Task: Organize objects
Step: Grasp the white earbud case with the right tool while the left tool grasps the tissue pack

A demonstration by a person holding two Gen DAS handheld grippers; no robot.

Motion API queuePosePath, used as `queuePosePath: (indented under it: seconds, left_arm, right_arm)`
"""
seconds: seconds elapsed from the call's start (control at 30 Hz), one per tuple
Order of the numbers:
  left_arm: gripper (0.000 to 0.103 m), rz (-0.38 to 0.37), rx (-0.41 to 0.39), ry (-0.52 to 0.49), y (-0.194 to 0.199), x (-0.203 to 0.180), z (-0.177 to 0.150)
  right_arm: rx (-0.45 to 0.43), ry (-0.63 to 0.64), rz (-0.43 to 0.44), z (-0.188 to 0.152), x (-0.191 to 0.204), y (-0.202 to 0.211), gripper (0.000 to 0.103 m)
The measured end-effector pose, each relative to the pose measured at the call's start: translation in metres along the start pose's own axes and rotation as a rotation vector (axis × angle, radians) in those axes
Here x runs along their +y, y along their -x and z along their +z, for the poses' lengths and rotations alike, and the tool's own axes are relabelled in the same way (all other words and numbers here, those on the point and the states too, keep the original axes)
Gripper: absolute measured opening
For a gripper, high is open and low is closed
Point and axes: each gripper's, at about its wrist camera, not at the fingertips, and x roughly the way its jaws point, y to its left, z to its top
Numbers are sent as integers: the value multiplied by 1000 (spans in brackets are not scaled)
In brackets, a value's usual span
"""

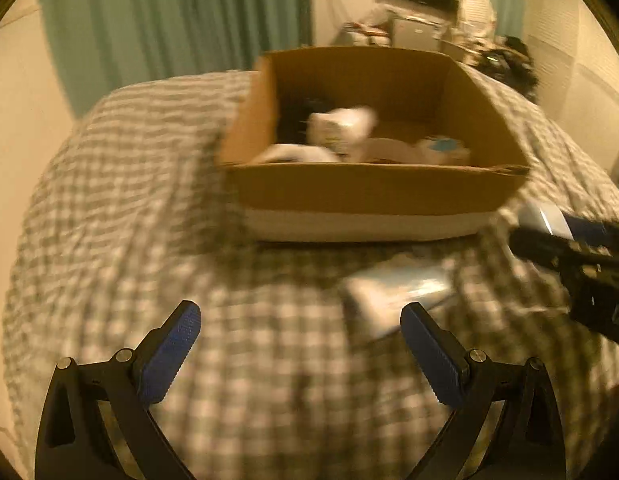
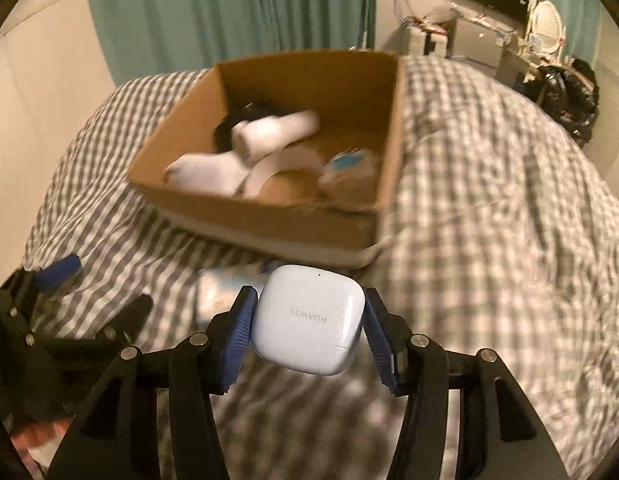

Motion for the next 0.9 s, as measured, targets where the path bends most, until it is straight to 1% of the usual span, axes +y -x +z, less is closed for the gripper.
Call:
queuePosePath:
  seconds: [0.07,0.13,0.2,0.27,0.37,0.43,0.47,0.53,0.57,0.6,0.63,0.7,0.8,0.9]
  left_arm:
    - [103,-36,10,-17,-12,-16,4]
    - [103,-47,23,-21,-26,-29,8]
    - [103,-71,42,-24,-39,-39,10]
    - [103,-84,64,-27,-53,-48,10]
    - [103,-46,72,-61,-65,-57,9]
    - [103,-7,79,-95,-74,-60,9]
    - [103,1,82,-96,-77,-59,10]
    - [103,-17,90,-72,-84,-54,11]
    - [99,-30,96,-57,-87,-51,11]
    - [96,-33,102,-46,-88,-48,11]
    - [89,-41,111,-33,-88,-44,11]
    - [88,-53,118,-20,-84,-39,11]
    - [88,-51,126,-16,-72,-31,8]
    - [88,-44,108,-17,-53,-22,6]
  right_arm:
    - [-20,5,-37,5,-10,2,53]
    - [-39,-5,-60,7,-18,1,53]
    - [-40,-21,-64,10,-31,3,53]
    - [-27,-36,-47,8,-38,-3,53]
    - [-4,-69,-8,3,-44,-13,53]
    - [-7,-75,-1,0,-44,-14,53]
    - [-10,-74,8,0,-44,-14,53]
    - [-12,-75,16,-1,-44,-13,53]
    - [-9,-76,19,-2,-45,-14,53]
    - [-4,-79,24,-2,-45,-15,53]
    - [-1,-84,28,-3,-47,-16,53]
    - [-1,-90,30,-4,-48,-16,53]
    - [-8,-86,16,-7,-47,-14,53]
    - [-13,-83,8,-8,-44,-12,53]
